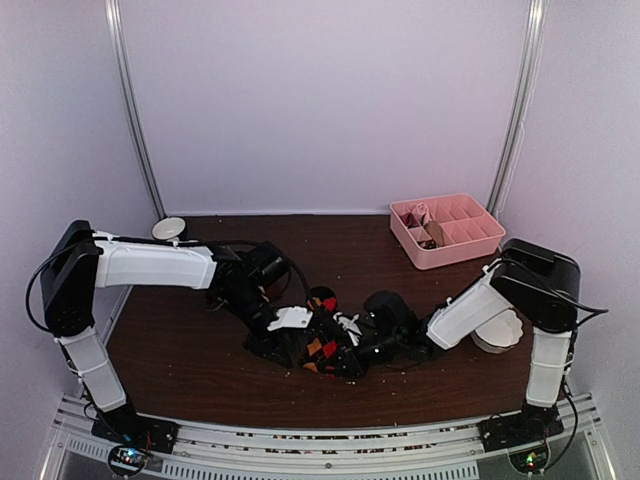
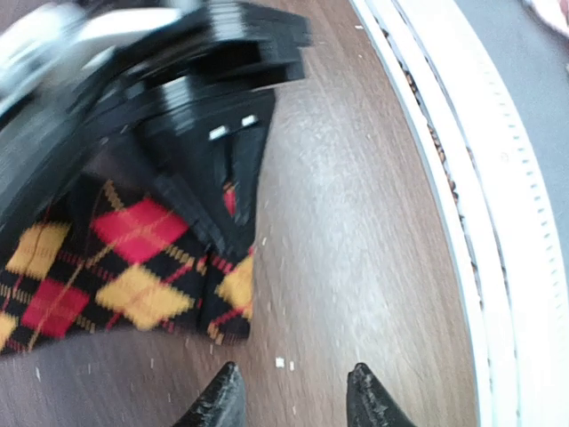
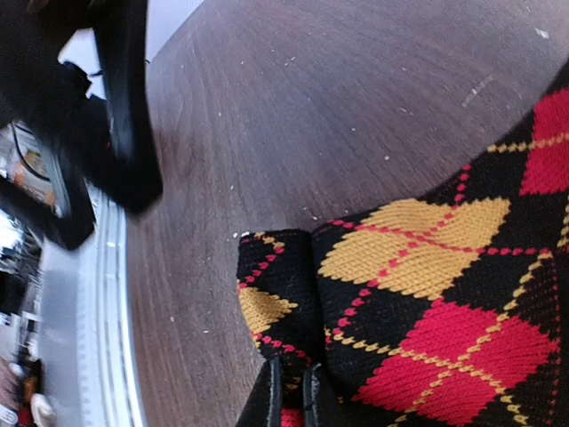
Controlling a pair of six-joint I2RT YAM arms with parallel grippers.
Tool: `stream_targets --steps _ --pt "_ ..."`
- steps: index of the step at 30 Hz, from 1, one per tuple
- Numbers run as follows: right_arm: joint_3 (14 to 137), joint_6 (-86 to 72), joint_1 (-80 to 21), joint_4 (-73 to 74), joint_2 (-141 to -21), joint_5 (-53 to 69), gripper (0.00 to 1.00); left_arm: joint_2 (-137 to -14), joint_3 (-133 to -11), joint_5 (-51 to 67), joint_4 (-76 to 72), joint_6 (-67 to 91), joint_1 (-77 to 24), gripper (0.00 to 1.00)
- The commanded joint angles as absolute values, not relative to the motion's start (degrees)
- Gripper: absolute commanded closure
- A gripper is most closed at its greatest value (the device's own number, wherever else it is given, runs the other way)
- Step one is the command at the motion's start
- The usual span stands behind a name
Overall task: Roll the socks
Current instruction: Roll the sock at the center of the board.
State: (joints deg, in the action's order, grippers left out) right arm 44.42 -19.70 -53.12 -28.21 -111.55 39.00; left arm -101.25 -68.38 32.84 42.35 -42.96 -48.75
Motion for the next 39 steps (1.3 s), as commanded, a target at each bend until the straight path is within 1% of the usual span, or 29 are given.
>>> stream_targets --steps 1,4,8,17,24,30,33,39 --pt "41.8 -28.8 -50.5 -19.6 -117.1 41.7 1.00 -103.3 -68.1 28.3 36.4 -45.5 -52.1 0.61" --pt "41.3 -30.6 -49.5 -20.2 -118.3 42.5 1.00 -105.6 -69.3 25.5 35.0 -46.4 -53.6 0.62" --pt "42.4 -30.6 -48.6 -17.0 -120.3 42.1 1.00 -109.7 -72.1 21.3 34.6 -46.7 -54.4 0.63" --pt "43.1 -29.3 -48.4 -15.5 -120.7 41.6 1.00 -110.3 -72.8 17.8 31.4 -45.0 -54.4 0.64" --pt "43.2 -28.7 -48.4 -15.1 -120.7 41.0 1.00 -107.5 -73.0 21.6 35.2 -44.2 -54.4 0.64" --pt "43.0 -29.5 -48.3 -16.4 -120.7 40.9 1.00 -111.4 -74.1 21.0 34.5 -43.2 -54.4 0.65" --pt "42.9 -30.1 -48.3 -17.3 -120.6 41.0 1.00 -113.6 -75.1 21.4 34.7 -43.0 -54.4 0.71" --pt "42.3 -30.4 -48.4 -18.9 -119.0 41.0 1.00 -117.5 -77.6 22.1 37.9 -42.4 -53.7 0.96"
